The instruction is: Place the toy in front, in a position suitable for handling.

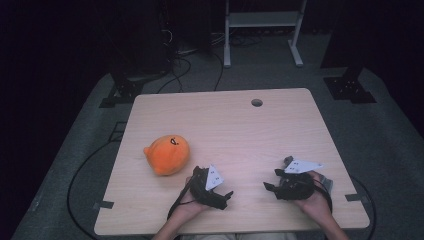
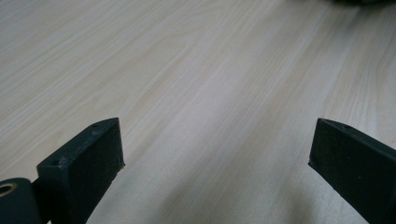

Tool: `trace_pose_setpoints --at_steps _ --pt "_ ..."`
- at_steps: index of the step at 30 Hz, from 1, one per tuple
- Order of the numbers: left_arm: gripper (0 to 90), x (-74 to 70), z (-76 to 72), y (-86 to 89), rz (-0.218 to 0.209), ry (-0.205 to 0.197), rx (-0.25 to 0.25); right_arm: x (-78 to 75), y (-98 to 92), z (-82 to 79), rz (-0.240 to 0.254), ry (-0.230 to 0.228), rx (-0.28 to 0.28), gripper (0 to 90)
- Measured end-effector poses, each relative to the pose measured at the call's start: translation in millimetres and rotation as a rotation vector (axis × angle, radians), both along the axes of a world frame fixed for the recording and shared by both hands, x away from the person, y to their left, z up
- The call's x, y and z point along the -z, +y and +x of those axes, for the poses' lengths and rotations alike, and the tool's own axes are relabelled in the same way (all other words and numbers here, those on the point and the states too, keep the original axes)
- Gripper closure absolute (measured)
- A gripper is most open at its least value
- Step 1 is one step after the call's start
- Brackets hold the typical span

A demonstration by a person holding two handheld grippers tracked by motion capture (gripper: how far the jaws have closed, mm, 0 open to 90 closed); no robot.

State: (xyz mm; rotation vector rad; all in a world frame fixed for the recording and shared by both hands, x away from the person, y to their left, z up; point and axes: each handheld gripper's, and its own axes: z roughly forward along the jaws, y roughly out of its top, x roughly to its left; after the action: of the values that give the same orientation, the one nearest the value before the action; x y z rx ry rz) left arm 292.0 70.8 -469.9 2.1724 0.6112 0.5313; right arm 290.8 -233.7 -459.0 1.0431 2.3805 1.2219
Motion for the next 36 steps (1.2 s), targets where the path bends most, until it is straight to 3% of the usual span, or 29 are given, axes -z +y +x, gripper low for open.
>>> trace_pose_setpoints --at_steps 8,9,15,20,36 --pt "2.3 -10.3 4.3 9.4 -0.035 0.008 -0.028 0.9 0.1 0.1 -0.007 0.008 0.002 31.2" --pt "2.3 -15.3 4.8 12.6 -0.048 -0.011 -0.037 0.4 0.0 -0.8 -0.004 0.005 0.003 31.2" --pt "2.3 -27.0 6.5 23.6 -0.1 -0.031 -0.065 -0.5 0.4 -3.3 -0.002 0.0 0.006 31.2" --pt "2.3 -45.1 7.8 36.0 -0.155 -0.072 -0.093 0.2 2.4 -2.0 -0.004 0.001 -0.001 31.2" --pt "1.2 -61.3 13.7 66.6 -0.187 -0.128 -0.185 -0.1 2.9 -4.2 -0.002 -0.004 -0.005 31.2"
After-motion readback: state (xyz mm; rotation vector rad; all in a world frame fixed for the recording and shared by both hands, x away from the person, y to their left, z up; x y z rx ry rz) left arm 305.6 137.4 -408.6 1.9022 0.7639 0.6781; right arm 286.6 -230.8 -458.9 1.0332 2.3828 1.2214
